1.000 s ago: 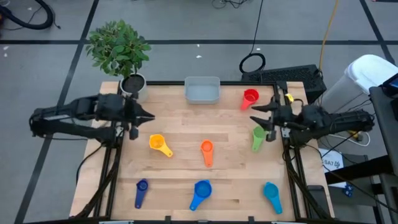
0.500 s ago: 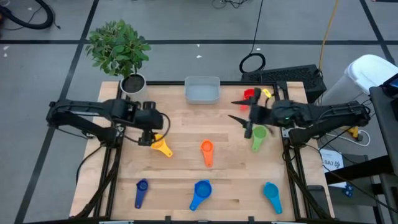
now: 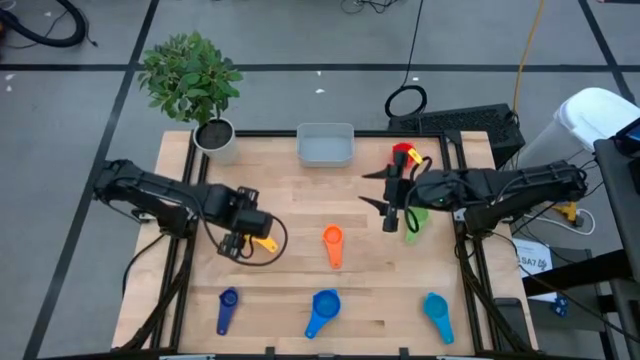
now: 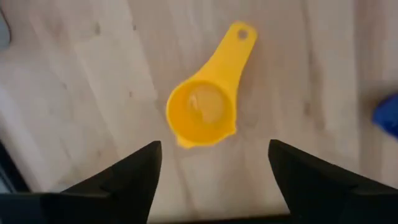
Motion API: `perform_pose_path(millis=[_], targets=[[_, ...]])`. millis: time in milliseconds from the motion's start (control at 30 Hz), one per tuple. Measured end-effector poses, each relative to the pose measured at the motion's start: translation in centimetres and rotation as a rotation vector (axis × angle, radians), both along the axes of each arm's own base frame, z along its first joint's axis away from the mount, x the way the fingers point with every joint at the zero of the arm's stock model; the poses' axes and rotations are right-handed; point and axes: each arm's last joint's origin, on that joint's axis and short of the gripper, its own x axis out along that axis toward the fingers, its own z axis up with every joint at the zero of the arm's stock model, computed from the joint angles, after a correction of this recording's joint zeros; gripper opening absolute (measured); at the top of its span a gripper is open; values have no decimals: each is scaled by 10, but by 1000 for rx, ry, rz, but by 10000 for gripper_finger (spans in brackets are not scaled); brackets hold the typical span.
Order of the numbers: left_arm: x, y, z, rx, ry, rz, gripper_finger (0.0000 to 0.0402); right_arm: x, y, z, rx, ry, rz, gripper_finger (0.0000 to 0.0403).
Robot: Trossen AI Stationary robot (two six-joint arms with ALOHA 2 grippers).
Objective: Nest measuring cups in basket
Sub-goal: Move the yellow measuring cup to the center of the table
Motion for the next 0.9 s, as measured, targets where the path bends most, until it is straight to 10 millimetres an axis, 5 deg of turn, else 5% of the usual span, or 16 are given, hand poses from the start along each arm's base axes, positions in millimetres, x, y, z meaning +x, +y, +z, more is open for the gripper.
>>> perform_pose_path(millis=[333, 900], targets=[[-2, -24, -20, -24, -45, 8, 265, -4, -1, -22, 63, 91, -39, 224], [-19, -14, -78, 20, 78, 60, 272, -5, 0, -40, 113, 111, -64, 224]])
